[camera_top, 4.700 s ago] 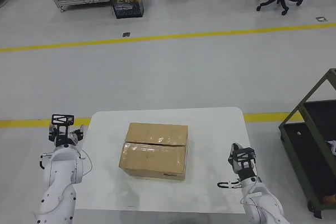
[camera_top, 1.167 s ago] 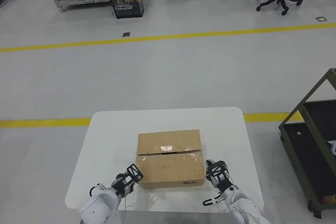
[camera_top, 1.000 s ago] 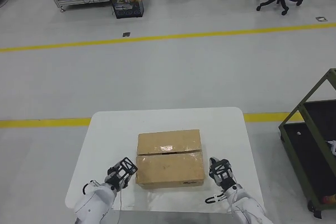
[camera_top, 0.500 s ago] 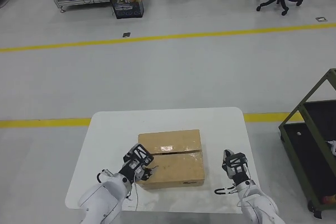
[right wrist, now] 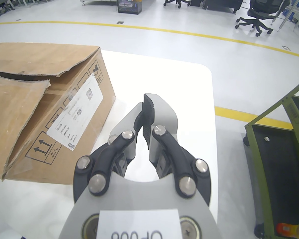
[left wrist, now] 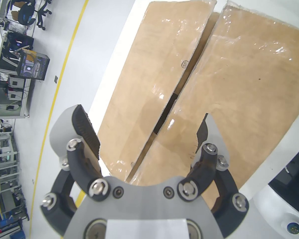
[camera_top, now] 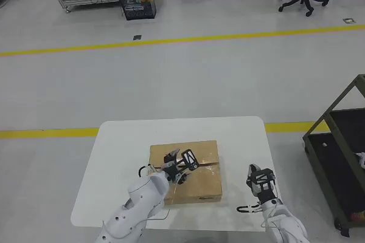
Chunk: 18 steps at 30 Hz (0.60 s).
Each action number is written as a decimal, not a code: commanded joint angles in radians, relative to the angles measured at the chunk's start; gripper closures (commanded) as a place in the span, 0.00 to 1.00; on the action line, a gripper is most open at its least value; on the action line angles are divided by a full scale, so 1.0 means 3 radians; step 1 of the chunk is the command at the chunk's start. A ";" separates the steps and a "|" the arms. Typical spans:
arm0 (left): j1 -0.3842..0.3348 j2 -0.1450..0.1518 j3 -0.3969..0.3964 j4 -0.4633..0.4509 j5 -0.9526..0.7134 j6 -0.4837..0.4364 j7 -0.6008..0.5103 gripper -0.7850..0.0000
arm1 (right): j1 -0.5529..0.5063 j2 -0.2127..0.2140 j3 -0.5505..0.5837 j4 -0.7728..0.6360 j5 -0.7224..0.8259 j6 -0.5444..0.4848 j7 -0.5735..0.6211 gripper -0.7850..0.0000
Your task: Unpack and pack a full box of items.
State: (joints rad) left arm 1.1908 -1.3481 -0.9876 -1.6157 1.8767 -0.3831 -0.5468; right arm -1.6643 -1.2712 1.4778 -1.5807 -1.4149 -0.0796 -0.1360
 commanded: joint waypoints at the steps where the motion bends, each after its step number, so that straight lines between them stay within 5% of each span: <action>1: -0.0055 -0.0012 0.0048 0.0097 0.0072 0.0044 0.0006 0.00 | -0.0010 0.0000 0.0005 -0.0008 0.0008 0.0008 0.0007 1.00; 18: -0.0357 -0.0049 0.0192 0.0518 0.0563 0.0025 0.0021 0.00 | 0.0019 -0.0005 -0.0053 0.0002 -0.0017 0.0032 0.0016 1.00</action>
State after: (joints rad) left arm 1.0864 -1.3627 -0.9334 -1.4667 2.0311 -0.3761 -0.5442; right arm -1.6597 -1.2726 1.4624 -1.5810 -1.4191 -0.0716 -0.1313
